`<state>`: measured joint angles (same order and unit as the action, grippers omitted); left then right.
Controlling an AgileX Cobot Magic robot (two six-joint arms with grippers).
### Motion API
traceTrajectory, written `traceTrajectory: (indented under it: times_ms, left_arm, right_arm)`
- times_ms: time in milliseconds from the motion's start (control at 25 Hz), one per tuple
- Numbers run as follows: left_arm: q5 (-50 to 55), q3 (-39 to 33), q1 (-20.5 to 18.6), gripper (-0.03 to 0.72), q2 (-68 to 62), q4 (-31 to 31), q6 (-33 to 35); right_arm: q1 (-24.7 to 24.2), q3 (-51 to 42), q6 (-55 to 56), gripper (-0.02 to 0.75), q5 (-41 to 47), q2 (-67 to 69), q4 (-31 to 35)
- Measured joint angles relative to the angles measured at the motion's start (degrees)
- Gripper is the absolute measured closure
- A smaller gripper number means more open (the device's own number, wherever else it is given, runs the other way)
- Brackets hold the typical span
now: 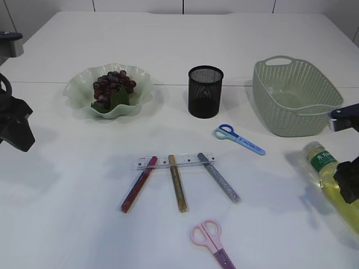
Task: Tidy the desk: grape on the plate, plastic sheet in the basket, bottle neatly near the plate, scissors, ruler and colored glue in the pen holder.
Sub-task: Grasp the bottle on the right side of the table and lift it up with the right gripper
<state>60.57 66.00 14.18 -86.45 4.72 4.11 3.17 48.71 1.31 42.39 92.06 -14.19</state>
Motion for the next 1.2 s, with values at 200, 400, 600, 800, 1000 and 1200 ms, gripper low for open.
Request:
traceTrajectory:
  times_ms: [200, 400, 600, 800, 1000, 1200]
  left_arm:
    - [-0.1, 0.0, 0.0, 0.291, 0.0, 0.0, 0.0]
    - [-0.1, 0.0, 0.0, 0.293, 0.0, 0.0, 0.0]
    - [-0.1, 0.0, 0.0, 0.294, 0.0, 0.0, 0.0]
    - [-0.1, 0.0, 0.0, 0.295, 0.0, 0.0, 0.0]
    - [-0.3, 0.0, 0.0, 0.294, 0.0, 0.0, 0.0]
    - [-0.4, 0.0, 0.0, 0.295, 0.0, 0.0, 0.0]
  right_arm:
    - [0.0, 2.1, 0.0, 0.105, -0.3, 3.8, -0.3]
    - [-0.6, 3.3, 0.0, 0.106, -1.2, 6.3, 0.2]
    - [-1.1, 3.4, 0.1, 0.105, -2.9, 8.2, 1.1]
    - [-1.3, 3.6, 0.1, 0.108, -5.0, 10.5, 1.1]
    - [-1.3, 3.6, 0.3, 0.114, -6.5, 12.0, 1.2]
    - [-1.3, 3.6, 0.3, 0.178, -6.8, 12.0, 1.2]
